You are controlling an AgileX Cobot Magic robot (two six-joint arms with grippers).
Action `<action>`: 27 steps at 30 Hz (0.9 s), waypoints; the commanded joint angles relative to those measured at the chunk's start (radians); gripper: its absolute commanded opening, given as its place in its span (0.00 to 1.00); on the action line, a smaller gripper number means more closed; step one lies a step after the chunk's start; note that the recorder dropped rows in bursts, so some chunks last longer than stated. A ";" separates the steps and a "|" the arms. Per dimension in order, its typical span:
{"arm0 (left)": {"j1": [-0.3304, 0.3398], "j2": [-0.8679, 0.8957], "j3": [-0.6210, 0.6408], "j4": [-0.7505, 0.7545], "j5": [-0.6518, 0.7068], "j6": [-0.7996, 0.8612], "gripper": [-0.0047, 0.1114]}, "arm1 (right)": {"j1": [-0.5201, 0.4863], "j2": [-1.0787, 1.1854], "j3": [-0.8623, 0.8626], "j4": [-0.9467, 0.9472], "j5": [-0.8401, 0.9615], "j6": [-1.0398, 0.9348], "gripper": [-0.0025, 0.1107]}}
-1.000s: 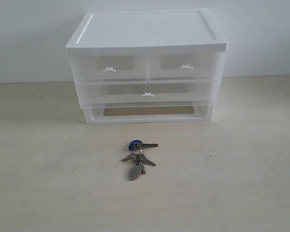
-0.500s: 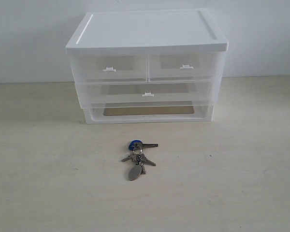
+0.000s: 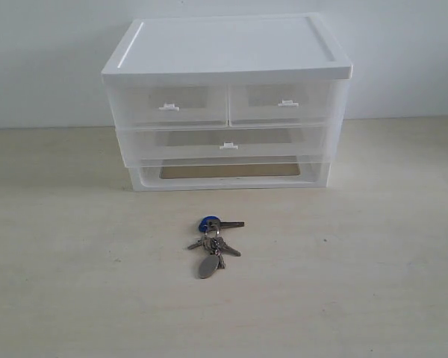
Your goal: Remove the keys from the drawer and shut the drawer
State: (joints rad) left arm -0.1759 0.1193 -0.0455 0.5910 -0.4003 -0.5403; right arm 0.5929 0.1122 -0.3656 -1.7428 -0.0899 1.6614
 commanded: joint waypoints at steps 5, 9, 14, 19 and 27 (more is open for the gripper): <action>0.003 -0.005 0.004 -0.008 0.006 -0.026 0.08 | -0.002 -0.003 0.003 -0.002 0.001 0.001 0.02; 0.003 -0.047 0.004 -0.008 0.008 -0.063 0.08 | -0.002 -0.003 0.003 -0.002 -0.001 0.001 0.02; 0.023 -0.089 0.004 -0.134 0.041 -0.061 0.08 | -0.002 -0.003 0.003 -0.002 -0.008 0.001 0.02; 0.109 -0.117 0.004 -0.301 0.196 -0.041 0.08 | -0.002 -0.003 0.003 -0.002 -0.010 0.001 0.02; 0.222 -0.119 0.034 -0.633 0.370 0.399 0.08 | -0.002 -0.003 0.003 -0.002 -0.016 0.001 0.02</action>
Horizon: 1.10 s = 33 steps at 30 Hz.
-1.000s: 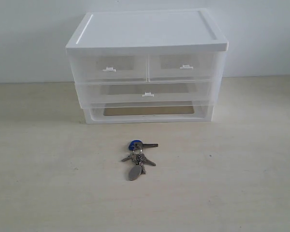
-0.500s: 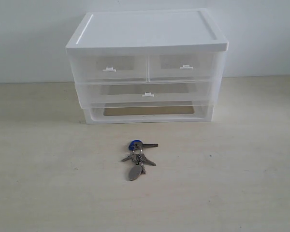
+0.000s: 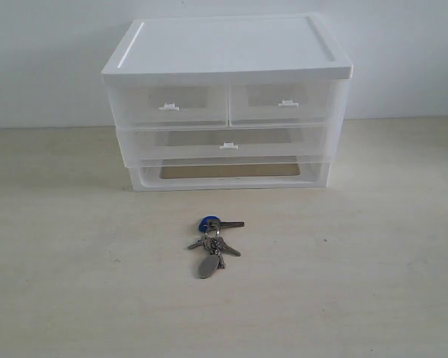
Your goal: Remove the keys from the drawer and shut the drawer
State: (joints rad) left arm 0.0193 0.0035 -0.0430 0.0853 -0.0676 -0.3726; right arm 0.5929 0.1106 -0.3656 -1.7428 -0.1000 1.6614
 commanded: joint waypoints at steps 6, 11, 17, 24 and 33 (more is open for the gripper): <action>0.029 -0.004 0.043 -0.128 0.177 0.431 0.08 | -0.002 -0.002 0.003 -0.002 -0.008 0.001 0.02; 0.029 -0.004 0.043 -0.126 0.335 0.491 0.08 | -0.002 -0.002 0.003 -0.002 -0.008 0.001 0.02; 0.029 -0.004 0.043 -0.126 0.365 0.463 0.08 | -0.002 -0.002 0.003 -0.002 -0.008 0.001 0.02; 0.029 -0.004 0.043 -0.122 0.365 0.469 0.08 | -0.002 -0.002 0.003 -0.002 -0.008 0.001 0.02; 0.029 -0.004 0.043 -0.122 0.364 0.469 0.08 | -0.002 -0.002 0.003 -0.002 -0.008 0.001 0.02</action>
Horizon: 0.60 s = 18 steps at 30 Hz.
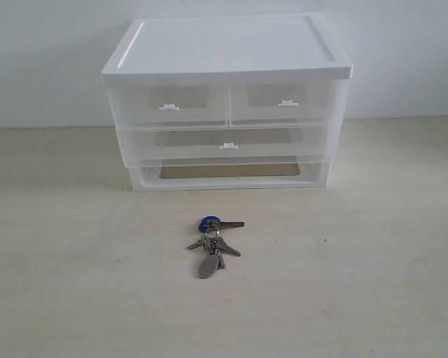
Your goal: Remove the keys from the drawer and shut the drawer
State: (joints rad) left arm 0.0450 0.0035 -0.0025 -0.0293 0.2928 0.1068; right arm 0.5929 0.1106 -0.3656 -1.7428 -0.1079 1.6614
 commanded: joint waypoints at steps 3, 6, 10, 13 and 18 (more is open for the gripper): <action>0.003 -0.004 0.003 -0.007 0.003 -0.010 0.08 | -0.002 -0.002 0.003 -0.002 0.000 0.001 0.02; 0.003 -0.004 0.003 -0.007 0.003 -0.010 0.08 | -0.002 -0.002 0.003 -0.002 -0.010 0.001 0.02; 0.003 -0.004 0.003 -0.007 0.003 -0.010 0.08 | -0.002 -0.002 0.003 0.008 -0.039 0.063 0.02; 0.003 -0.004 0.003 -0.007 0.003 -0.010 0.08 | -0.002 0.003 0.003 0.052 -0.051 0.156 0.02; 0.003 -0.004 0.003 -0.007 0.003 -0.010 0.08 | -0.002 0.003 0.005 0.558 0.009 0.129 0.02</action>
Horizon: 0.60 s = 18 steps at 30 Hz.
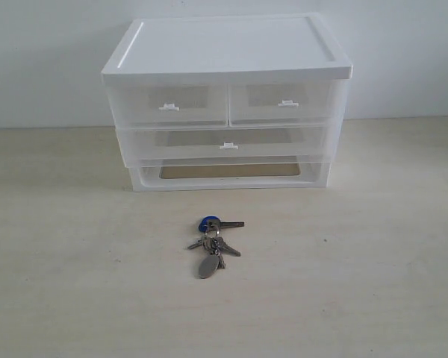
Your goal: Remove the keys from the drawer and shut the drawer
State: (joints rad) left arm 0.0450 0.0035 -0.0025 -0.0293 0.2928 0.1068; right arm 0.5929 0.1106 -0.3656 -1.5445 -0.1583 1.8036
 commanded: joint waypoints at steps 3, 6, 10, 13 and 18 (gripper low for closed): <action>0.003 -0.004 0.003 -0.007 0.003 -0.010 0.08 | -0.002 0.003 0.005 0.698 0.149 -0.175 0.02; 0.003 -0.004 0.003 -0.007 0.003 -0.010 0.08 | -0.012 0.003 0.005 0.925 0.216 -0.460 0.02; 0.003 -0.004 0.003 -0.007 0.003 -0.010 0.08 | -0.100 0.001 0.020 1.205 0.182 -0.908 0.02; 0.003 -0.004 0.003 -0.007 0.003 -0.010 0.08 | -0.203 0.001 0.083 1.367 0.005 -1.251 0.02; 0.003 -0.004 0.003 -0.007 0.003 -0.010 0.08 | -0.478 0.001 0.273 1.378 -0.278 -1.535 0.02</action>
State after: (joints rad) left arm 0.0450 0.0035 -0.0025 -0.0293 0.2952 0.1068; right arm 0.2153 0.1106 -0.1525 -0.1773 -0.3687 0.3538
